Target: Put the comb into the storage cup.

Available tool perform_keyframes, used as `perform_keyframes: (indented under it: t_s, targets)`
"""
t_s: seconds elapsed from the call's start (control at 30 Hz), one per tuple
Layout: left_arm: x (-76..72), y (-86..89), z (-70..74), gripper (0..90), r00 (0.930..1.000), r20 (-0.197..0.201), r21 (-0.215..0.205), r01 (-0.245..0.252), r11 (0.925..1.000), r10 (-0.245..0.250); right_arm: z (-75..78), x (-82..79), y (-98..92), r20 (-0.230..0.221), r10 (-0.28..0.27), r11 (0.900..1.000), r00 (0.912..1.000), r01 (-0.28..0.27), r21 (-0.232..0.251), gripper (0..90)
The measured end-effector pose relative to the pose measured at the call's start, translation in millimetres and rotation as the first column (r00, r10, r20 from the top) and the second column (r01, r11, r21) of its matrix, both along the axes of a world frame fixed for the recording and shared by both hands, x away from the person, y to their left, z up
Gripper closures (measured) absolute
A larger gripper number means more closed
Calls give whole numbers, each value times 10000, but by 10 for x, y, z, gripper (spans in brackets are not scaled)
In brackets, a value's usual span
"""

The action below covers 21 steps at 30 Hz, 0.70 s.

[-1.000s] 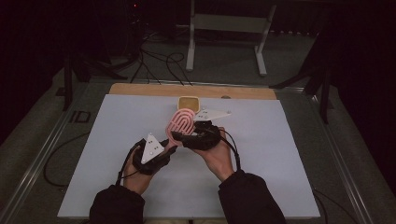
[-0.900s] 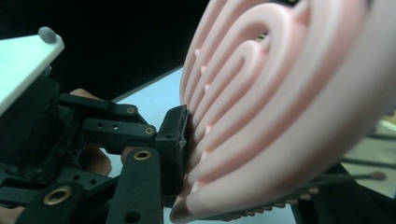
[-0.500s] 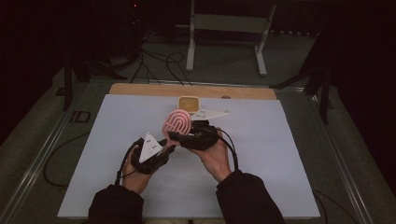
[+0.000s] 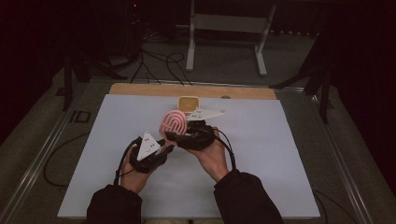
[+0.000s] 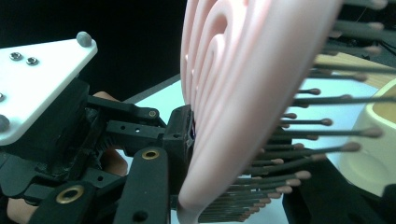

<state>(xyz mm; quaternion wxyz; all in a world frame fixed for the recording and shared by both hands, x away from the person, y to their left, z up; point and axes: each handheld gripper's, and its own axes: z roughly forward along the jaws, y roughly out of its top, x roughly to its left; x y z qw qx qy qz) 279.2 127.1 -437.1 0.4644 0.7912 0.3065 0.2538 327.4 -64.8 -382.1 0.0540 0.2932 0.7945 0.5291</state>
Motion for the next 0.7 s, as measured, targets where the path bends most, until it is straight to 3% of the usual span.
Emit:
perform_keyframes:
  t_s: [0.17,0.3,0.37,0.43,0.47,0.5,0.6,0.7]
  targets:
    - [3,-1,-6,672,9999,-115,65,45,10000,-44,-7,-3,10,19,10,10000,10000,-10,17,638]
    - [5,10,-8,598,9997,-226,-11,-6,10000,5,-13,-2,15,46,23,10000,10000,-23,54,639]
    - [18,15,-11,508,9988,-494,-66,49,10000,-52,-10,-1,15,34,14,10000,10000,-14,73,639]
    - [18,30,-14,426,9989,-459,-95,19,10000,-24,-7,2,15,67,-1,10000,10000,1,53,639]
    - [19,41,-12,337,9988,-482,-198,34,9998,-44,-5,9,10,77,-49,10000,10000,49,15,639]
    - [19,50,-6,337,9987,-499,-299,-53,9995,38,-5,9,10,77,-49,10000,10000,49,15,639]
    - [16,93,17,188,9984,-468,-432,-334,9985,314,-10,23,-9,55,-132,9999,9999,132,-22,639]
    - [1,171,21,121,9973,-583,-623,-493,9968,457,-22,38,-33,86,-213,9998,9997,214,-46,639]
